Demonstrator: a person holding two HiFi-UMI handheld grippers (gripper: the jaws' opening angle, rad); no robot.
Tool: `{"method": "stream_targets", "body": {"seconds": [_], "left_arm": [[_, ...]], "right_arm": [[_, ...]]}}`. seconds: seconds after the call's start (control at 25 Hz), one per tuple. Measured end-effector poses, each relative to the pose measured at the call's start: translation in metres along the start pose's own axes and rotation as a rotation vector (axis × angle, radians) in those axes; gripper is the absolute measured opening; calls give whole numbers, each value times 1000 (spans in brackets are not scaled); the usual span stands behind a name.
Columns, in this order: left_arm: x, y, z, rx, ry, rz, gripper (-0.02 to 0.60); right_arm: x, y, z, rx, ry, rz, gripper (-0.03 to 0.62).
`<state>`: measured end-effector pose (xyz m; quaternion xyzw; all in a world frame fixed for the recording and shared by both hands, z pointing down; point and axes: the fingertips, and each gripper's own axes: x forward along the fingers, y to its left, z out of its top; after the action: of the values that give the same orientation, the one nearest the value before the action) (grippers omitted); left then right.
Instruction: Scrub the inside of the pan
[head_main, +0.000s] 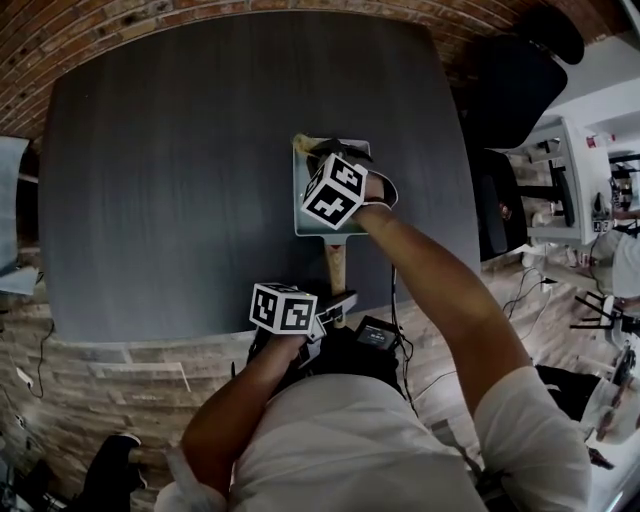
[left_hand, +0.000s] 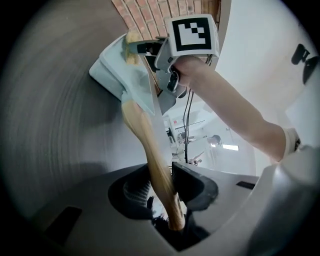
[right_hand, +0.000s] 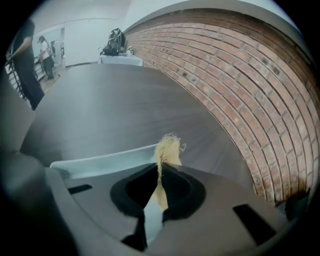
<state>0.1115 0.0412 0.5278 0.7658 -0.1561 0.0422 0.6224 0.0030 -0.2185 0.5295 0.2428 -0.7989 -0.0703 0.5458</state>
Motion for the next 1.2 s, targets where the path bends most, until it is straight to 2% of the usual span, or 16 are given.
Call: {"method": "stream_targets", "body": {"seconds": [0.12,0.36,0.92,1.2], "left_arm": [[-2,-1,-1,30,33,17,123],[-4,-3,-2,64,73,15,129],[-8,-1,-2,65,77,6,130],[-7,-2,-1,66,74,-2,130]], "right_arm": [[5,7,-1,-55,12,15,31],[2,15,0,-69,17,91,31],[-9,38,-3,-97,19,172,31],[-17,56,-5,-147,24,228,31]]}}
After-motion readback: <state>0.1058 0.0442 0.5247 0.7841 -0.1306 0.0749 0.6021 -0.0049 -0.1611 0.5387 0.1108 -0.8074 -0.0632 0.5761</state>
